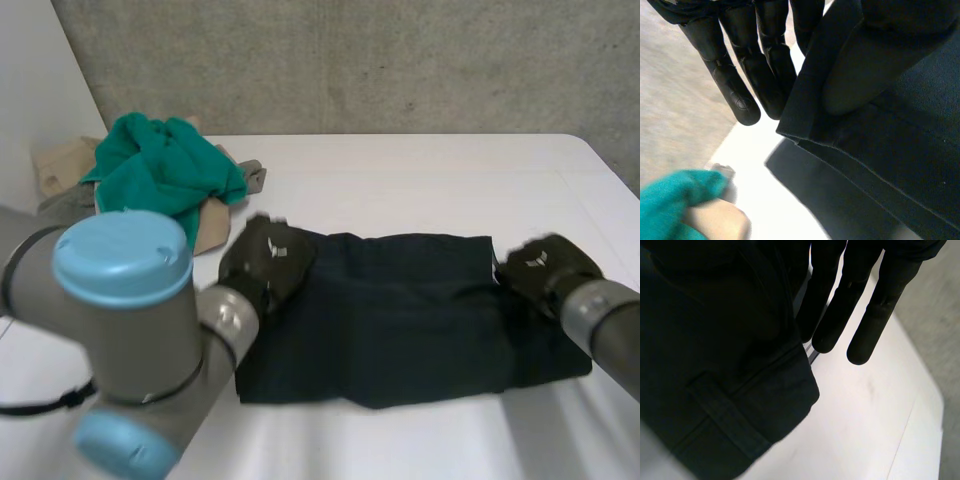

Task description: Fold the laundry.

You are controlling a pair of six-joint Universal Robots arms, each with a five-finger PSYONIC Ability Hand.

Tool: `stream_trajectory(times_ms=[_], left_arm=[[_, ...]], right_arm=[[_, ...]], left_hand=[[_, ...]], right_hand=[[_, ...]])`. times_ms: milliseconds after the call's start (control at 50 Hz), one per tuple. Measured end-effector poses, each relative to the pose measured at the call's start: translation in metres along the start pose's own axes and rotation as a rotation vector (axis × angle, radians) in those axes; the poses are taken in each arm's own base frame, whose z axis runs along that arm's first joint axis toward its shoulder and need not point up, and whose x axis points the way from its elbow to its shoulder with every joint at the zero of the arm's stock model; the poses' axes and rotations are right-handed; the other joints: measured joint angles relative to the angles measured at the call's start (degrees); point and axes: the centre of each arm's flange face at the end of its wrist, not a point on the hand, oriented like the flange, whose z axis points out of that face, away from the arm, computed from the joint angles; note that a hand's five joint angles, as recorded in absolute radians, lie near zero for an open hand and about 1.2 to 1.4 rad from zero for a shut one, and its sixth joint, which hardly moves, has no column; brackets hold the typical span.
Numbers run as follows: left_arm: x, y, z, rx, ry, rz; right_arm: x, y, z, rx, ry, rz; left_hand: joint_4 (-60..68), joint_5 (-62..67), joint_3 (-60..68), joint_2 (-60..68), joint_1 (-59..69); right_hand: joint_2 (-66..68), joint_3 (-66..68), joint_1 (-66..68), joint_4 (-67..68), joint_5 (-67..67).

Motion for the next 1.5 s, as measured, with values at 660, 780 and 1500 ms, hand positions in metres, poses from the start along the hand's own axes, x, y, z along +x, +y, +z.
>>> stream_trajectory(times_ms=[660, 780, 1500], left_arm=[[-0.015, 0.004, 0.098, 0.217, -0.289, 0.155], [-0.012, 0.004, 0.064, 0.198, -0.242, 0.073], [-0.018, 0.001, 0.015, 0.182, -0.213, -0.030]], right_arm=[[0.019, -0.022, 0.073, 0.258, 0.233, 0.155], [0.008, 0.002, 0.043, 0.098, 0.037, 0.226], [0.009, -0.020, 0.044, 0.227, 0.340, -0.272]], left_hand=[[-57.6, -55.7, -56.3, -57.0, -54.5], [-57.6, -55.7, -56.3, -57.0, -54.5], [-57.6, -55.7, -56.3, -57.0, -54.5]], right_hand=[[-55.2, -56.0, -49.5, -56.5, -55.7], [-55.2, -55.9, -49.5, -56.4, -55.7], [-0.2, -0.4, 0.1, 0.0, -1.4]])
